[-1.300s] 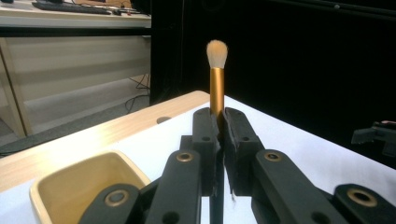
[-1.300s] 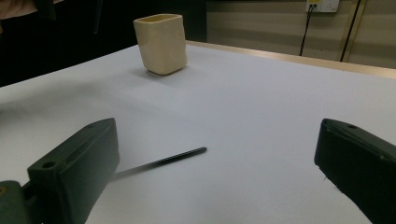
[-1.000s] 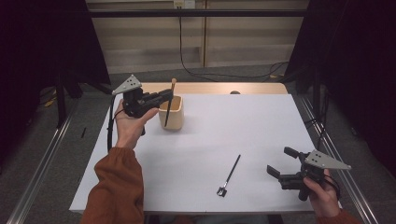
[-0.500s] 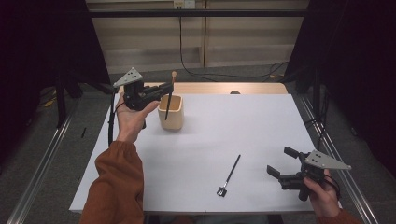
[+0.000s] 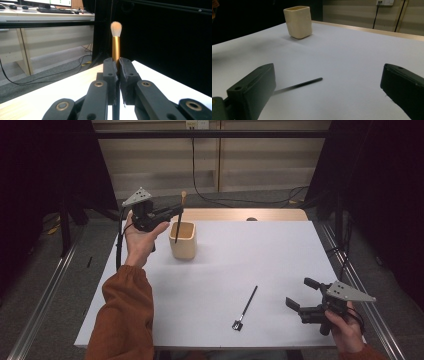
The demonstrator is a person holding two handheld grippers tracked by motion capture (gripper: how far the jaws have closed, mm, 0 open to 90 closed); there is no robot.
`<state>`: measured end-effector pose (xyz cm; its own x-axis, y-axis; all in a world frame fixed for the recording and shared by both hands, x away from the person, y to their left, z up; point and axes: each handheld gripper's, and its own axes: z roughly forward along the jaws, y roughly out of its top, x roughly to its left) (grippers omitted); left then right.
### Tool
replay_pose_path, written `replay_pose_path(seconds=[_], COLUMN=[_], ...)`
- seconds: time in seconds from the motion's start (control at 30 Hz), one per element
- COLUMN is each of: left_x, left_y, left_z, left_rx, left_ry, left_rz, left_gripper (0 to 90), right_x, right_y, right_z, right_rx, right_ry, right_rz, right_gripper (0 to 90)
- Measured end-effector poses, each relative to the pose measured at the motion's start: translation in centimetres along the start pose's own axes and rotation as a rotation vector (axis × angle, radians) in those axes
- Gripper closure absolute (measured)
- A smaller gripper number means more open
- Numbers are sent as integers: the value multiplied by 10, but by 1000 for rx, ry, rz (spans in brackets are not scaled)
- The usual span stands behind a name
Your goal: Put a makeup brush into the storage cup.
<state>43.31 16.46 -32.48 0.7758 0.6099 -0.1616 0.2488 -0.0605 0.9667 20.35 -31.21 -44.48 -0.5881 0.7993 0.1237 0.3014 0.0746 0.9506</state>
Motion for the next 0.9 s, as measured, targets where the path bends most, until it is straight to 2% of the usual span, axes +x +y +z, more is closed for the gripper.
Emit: replay_pose_path(seconds=[0.4,0.53,0.83,0.9], left_x=[5,12,22,21], left_y=[11,6,4,2], left_z=[17,23,26,28], left_rx=[21,41,15,21], left_ry=[12,46,59,58], left_rz=[34,29,1,9], left_gripper=[842,842,841,841], right_x=[0,-1,0,0], right_y=[0,0,-1,-1], right_z=[0,-1,0,0], right_rx=[-1,-1,2,2], right_ry=[6,3,6,10], right_rz=[3,6,4,2], right_gripper=[0,0,0,0])
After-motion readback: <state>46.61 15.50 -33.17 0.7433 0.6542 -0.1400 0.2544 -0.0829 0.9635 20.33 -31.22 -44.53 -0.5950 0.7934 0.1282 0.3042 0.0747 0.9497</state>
